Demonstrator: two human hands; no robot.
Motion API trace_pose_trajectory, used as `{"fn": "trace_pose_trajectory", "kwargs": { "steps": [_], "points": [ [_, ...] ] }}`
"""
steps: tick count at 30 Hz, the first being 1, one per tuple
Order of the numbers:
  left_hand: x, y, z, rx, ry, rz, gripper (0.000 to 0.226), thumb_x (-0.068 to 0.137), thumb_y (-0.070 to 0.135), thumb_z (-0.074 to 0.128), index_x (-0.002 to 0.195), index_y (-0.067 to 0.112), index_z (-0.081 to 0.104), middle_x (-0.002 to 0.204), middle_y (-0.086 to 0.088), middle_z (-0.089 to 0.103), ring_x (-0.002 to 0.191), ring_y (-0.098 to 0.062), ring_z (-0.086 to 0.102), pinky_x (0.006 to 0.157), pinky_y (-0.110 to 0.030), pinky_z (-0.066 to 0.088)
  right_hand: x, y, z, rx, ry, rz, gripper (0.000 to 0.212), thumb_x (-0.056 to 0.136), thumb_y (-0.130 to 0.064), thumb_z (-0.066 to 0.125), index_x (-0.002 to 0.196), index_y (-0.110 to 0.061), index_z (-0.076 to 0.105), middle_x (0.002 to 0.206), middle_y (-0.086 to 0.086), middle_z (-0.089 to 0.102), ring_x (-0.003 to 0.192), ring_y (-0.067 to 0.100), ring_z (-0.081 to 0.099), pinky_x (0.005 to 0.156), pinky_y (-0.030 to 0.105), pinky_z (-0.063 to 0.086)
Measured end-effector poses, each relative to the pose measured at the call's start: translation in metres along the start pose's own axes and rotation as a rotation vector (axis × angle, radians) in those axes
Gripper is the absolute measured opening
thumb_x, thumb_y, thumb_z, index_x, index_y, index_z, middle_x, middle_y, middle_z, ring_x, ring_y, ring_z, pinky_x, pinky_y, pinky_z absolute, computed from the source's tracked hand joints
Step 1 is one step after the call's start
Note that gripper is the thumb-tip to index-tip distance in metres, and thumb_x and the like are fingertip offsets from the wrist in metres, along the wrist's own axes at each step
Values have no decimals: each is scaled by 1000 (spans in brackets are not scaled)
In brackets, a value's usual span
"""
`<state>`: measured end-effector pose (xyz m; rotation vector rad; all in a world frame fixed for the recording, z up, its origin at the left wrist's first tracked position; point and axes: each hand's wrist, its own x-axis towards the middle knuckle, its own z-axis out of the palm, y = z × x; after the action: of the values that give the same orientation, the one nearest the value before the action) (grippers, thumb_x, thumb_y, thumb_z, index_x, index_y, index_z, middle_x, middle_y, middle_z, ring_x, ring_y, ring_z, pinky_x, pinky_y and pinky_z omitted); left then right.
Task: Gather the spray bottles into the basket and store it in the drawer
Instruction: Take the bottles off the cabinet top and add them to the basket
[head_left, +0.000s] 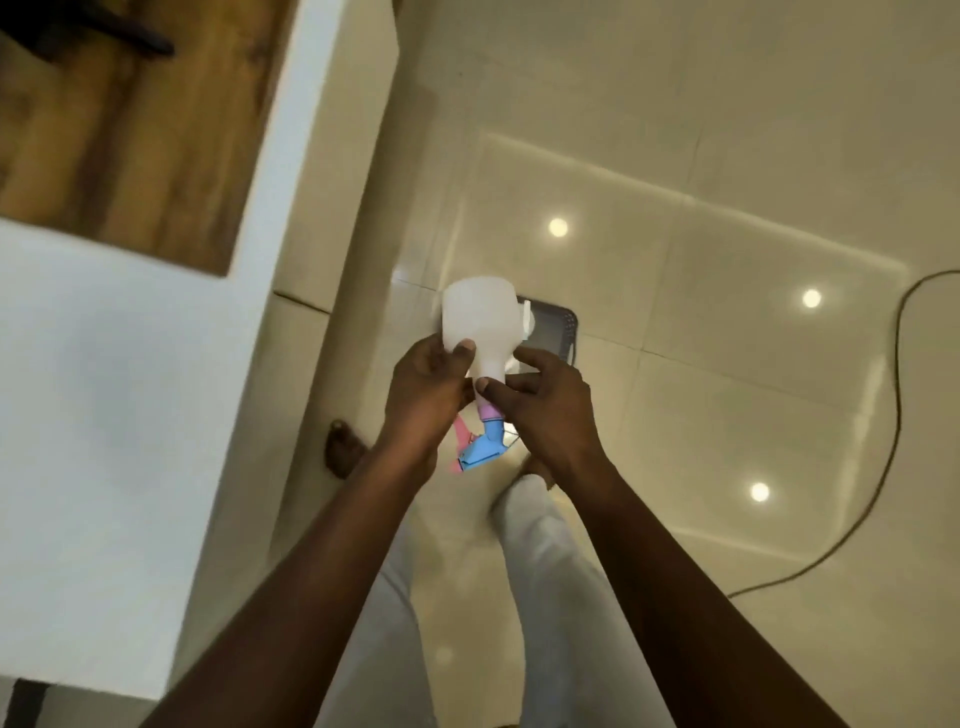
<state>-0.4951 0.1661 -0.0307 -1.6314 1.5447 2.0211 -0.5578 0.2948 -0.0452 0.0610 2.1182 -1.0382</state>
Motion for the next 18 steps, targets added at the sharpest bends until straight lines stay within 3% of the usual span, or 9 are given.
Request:
{"fn": "trace_pose_trajectory", "kwargs": {
  "steps": [3,5,8,13,14,16,17,18],
  "points": [
    [-2,-23,53,77,-7,17,21,98,30,68,119,27,66,108,8,74,106,-20,74,102,-46,60,11,39,-39,-37,48,72,74,82,-46,87,145,-17,61,124,7,78,98,15,75,92,33,63],
    [5,-44,86,151,-16,36,37,98,30,68,135,25,65,120,7,72,115,-19,69,107,-40,54,27,67,-64,-75,61,134,75,80,-48,87,144,-17,62,126,7,78,106,22,75,101,43,60],
    [22,-74,121,254,-45,30,49,100,29,66,146,18,59,143,-4,65,130,-21,62,114,-39,48,56,101,-93,-111,77,209,78,76,-47,91,142,-15,64,131,9,75,109,24,75,102,46,60],
    [56,-116,161,106,-125,-181,46,103,27,62,146,15,57,146,-11,61,133,-30,60,116,-50,47,116,148,-111,-146,33,291,80,74,-39,95,141,-9,64,145,14,62,120,30,69,104,46,59],
    [65,-127,167,61,-127,-226,44,103,27,63,145,16,57,143,-10,64,128,-29,63,111,-48,52,130,155,-111,-160,20,297,80,74,-38,95,141,-7,63,145,14,62,122,31,68,104,46,58],
    [80,-146,178,-117,-118,-342,36,102,22,65,138,18,62,118,-4,74,101,-20,73,83,-33,64,158,168,-109,-187,-2,311,77,75,-35,95,138,-4,65,140,15,65,119,30,69,100,44,60],
    [88,-154,182,-198,-112,-390,29,101,18,65,130,19,65,101,-1,76,84,-15,75,70,-27,62,174,174,-108,-200,-24,318,71,75,-34,94,133,-4,67,134,15,68,112,28,71,92,40,63],
    [98,-163,187,-249,-103,-417,21,100,15,66,120,20,68,89,0,76,75,-15,74,66,-28,59,190,180,-106,-219,-67,325,60,77,-33,92,126,-5,71,127,15,73,100,24,73,79,34,63]
  ]
}}
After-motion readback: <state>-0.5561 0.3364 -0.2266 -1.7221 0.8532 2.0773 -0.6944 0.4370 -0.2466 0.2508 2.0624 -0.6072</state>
